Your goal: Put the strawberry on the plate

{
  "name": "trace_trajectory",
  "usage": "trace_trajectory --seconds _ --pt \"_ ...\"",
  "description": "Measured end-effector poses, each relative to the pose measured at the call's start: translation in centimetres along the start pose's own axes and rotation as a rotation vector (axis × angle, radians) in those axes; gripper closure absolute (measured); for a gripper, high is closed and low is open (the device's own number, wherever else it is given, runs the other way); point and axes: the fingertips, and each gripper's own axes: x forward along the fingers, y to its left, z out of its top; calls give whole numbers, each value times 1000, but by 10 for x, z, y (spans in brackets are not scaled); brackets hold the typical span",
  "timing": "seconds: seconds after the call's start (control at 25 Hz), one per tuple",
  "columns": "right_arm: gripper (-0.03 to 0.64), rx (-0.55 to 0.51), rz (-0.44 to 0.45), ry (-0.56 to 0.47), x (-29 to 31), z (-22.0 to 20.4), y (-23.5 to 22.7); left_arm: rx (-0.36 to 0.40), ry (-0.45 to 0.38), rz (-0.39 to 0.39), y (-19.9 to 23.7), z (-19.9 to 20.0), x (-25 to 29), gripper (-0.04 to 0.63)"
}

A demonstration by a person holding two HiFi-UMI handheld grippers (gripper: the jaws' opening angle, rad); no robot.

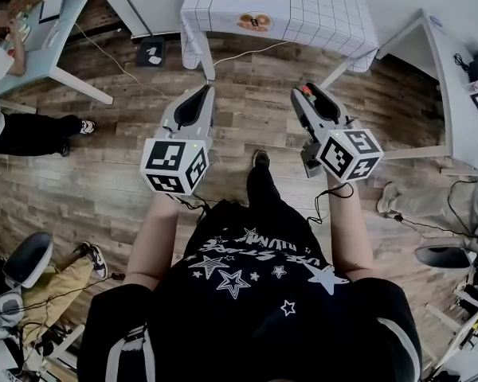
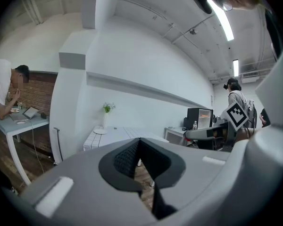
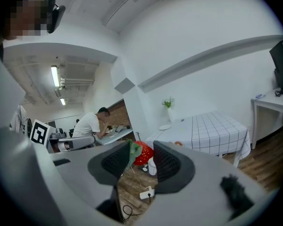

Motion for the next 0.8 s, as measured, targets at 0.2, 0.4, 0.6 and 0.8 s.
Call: trace_trajectory --seconds 0.2,0.4,0.6,0.8 --pt "449 24 -5 -16 26 13 -33 21 -43 43 15 9 35 588" --pt "449 37 5 -30 58 35 -78 8 -36 73 28 17 83 587" --pt "449 24 46 -18 81 58 -119 23 -41 110 27 33 127 587" --pt "449 24 93 -36 98 75 -153 43 -51 153 20 40 155 587"
